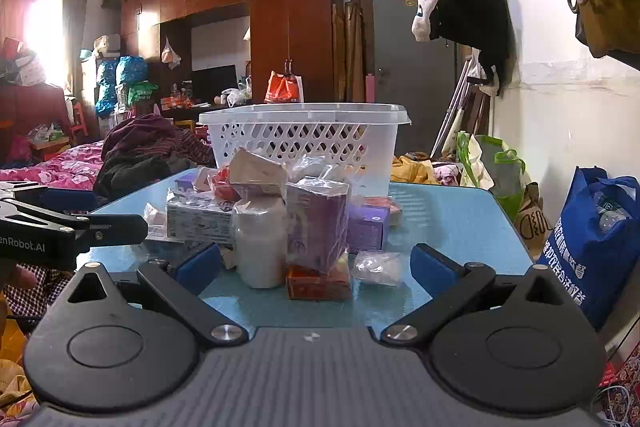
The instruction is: Organize objects
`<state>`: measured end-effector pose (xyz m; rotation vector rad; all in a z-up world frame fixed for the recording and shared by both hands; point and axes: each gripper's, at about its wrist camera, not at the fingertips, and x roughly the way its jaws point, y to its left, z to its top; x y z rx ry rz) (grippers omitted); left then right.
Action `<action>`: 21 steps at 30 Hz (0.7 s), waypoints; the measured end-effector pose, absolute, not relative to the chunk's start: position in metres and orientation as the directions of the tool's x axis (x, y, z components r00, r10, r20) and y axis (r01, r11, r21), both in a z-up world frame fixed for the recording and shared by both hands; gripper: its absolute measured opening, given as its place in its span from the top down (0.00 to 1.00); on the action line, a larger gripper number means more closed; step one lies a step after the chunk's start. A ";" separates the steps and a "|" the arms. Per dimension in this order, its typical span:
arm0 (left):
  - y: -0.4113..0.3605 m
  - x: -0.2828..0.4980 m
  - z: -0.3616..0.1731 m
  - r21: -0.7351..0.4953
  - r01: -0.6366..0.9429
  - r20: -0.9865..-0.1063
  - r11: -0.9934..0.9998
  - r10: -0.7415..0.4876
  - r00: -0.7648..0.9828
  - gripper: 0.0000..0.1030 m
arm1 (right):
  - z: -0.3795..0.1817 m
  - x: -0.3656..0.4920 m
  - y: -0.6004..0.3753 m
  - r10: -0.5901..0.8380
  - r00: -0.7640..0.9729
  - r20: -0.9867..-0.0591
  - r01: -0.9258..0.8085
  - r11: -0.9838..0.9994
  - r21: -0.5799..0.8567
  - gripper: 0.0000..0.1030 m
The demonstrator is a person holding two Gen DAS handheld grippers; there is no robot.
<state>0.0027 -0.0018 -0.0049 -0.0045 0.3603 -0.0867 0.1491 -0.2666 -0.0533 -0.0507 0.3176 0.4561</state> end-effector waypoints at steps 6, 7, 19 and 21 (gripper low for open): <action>-0.003 0.003 -0.005 -0.022 0.097 -0.357 0.995 -0.098 0.929 0.00 | -0.053 0.148 -0.266 0.428 0.848 -0.313 -0.444 0.896 0.024 0.00; -0.004 0.003 -0.005 -0.023 0.097 -0.356 0.995 -0.099 0.929 0.00 | -0.053 0.148 -0.266 0.428 0.848 -0.312 -0.444 0.896 0.022 0.00; -0.003 0.002 -0.005 -0.024 0.098 -0.355 0.995 -0.100 0.930 0.00 | -0.053 0.148 -0.266 0.428 0.849 -0.310 -0.444 0.896 0.020 0.00; -0.003 0.002 -0.005 -0.024 0.098 -0.355 0.995 -0.100 0.930 0.00 | -0.053 0.148 -0.266 0.428 0.850 -0.308 -0.444 0.896 0.020 0.00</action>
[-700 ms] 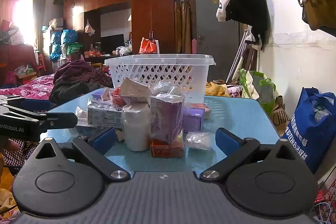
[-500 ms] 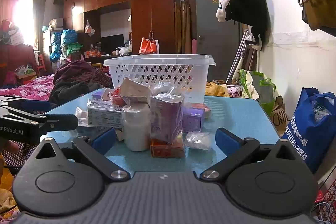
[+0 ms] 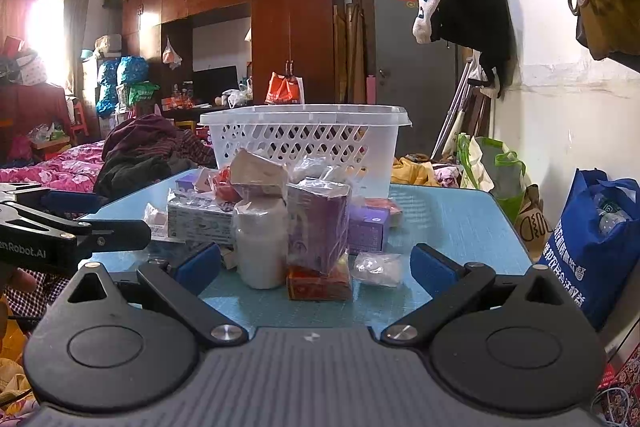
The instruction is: Organize objects
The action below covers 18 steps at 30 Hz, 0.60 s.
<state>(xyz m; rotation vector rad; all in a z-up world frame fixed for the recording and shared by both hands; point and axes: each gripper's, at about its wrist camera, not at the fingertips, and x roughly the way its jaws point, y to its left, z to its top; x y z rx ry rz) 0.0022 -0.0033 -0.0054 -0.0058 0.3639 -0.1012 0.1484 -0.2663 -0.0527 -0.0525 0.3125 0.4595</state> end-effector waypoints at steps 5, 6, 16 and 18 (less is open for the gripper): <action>-0.004 0.002 -0.006 -0.021 0.100 -0.354 0.995 -0.101 0.930 0.00 | -0.053 0.149 -0.267 0.429 0.850 -0.306 -0.444 0.896 0.023 0.00; -0.004 0.002 -0.006 -0.020 0.101 -0.354 0.995 -0.101 0.930 0.00 | -0.053 0.148 -0.267 0.429 0.850 -0.306 -0.444 0.896 0.023 0.00; -0.006 0.002 -0.008 -0.017 0.101 -0.356 0.995 -0.101 0.929 0.00 | -0.053 0.147 -0.266 0.441 0.844 -0.305 -0.457 0.889 0.021 0.00; -0.006 0.002 -0.008 -0.017 0.101 -0.356 0.995 -0.101 0.929 0.00 | -0.053 0.147 -0.266 0.442 0.844 -0.304 -0.458 0.889 0.020 0.00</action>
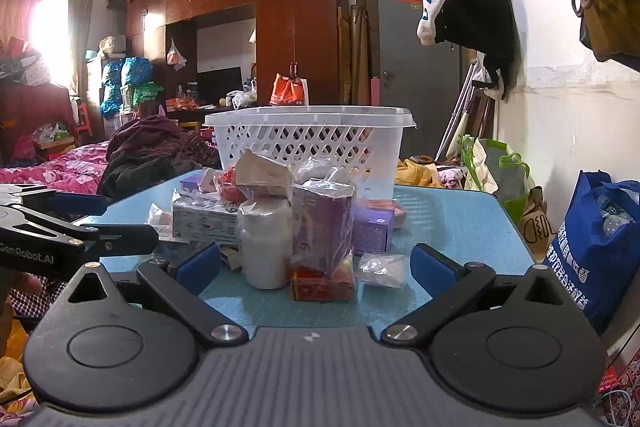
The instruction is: Organize objects
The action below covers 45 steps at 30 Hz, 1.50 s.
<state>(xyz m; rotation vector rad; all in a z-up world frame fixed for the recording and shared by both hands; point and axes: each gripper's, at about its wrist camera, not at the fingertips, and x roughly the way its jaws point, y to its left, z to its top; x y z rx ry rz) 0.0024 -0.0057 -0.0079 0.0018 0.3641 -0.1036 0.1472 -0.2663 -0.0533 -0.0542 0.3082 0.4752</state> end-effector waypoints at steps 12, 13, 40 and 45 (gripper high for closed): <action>-0.006 0.002 -0.009 -0.015 0.102 -0.356 0.995 -0.100 0.929 0.00 | -0.054 0.146 -0.266 0.445 0.842 -0.304 -0.462 0.887 0.020 0.00; -0.006 0.002 -0.009 -0.015 0.102 -0.356 0.995 -0.100 0.929 0.00 | -0.054 0.146 -0.266 0.445 0.842 -0.304 -0.462 0.887 0.020 0.00; 0.013 0.024 -0.037 -0.017 0.047 -0.361 0.999 -0.050 0.931 0.02 | -0.073 0.165 -0.278 0.403 0.860 -0.314 -0.412 0.910 0.040 0.00; 0.006 0.027 -0.030 -0.014 0.078 -0.310 0.997 -0.079 0.947 0.04 | -0.064 0.165 -0.274 0.423 0.871 -0.249 -0.426 0.904 0.044 0.06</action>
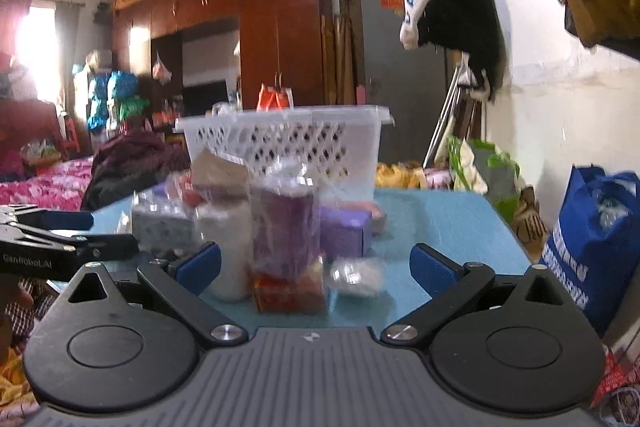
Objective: Organize objects
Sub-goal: 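Grasp the clear bag with the left gripper while the right gripper grasps the purple box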
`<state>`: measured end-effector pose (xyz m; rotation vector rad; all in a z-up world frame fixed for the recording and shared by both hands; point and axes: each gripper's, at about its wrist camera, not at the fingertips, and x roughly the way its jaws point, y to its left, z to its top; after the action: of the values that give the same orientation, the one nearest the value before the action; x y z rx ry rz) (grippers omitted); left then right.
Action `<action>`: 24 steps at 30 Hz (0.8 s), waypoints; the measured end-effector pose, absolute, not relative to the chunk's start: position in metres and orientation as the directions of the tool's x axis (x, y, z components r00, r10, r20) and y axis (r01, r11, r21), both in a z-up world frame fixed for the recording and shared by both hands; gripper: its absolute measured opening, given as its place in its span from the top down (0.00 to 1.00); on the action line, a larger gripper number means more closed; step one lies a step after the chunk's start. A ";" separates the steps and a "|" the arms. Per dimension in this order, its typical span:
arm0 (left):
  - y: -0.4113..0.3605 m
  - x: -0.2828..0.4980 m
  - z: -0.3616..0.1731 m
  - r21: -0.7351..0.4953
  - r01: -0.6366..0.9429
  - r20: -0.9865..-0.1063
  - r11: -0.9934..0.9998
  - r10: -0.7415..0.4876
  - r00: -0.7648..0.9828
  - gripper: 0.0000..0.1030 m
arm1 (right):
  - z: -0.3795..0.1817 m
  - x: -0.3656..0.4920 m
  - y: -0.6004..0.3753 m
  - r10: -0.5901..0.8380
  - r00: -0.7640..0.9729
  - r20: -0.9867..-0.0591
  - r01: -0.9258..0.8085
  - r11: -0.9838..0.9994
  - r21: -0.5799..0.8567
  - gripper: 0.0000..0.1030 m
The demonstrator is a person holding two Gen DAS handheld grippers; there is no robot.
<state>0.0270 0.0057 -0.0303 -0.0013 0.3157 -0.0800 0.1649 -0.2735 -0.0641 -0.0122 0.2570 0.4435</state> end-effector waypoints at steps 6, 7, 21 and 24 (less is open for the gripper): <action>0.003 0.045 -0.029 -0.031 0.106 -0.319 0.994 -0.110 0.941 0.19 | -0.062 0.180 -0.256 0.418 0.865 -0.278 -0.437 0.899 -0.007 0.28; 0.002 0.048 -0.030 -0.037 0.114 -0.319 0.993 -0.120 0.940 0.20 | -0.063 0.183 -0.254 0.425 0.858 -0.288 -0.445 0.896 -0.003 0.30; -0.004 0.050 -0.035 -0.023 0.149 -0.275 0.989 -0.149 0.950 0.56 | -0.070 0.185 -0.254 0.440 0.836 -0.327 -0.464 0.886 0.006 0.53; 0.002 0.044 -0.034 -0.041 0.139 -0.253 0.989 -0.145 0.957 0.56 | -0.067 0.182 -0.257 0.444 0.838 -0.317 -0.464 0.886 0.014 0.53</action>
<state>0.0438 0.0018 -0.0335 -0.0225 0.2584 -0.1438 0.1818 -0.2566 -0.0673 -0.0644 0.3194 0.4802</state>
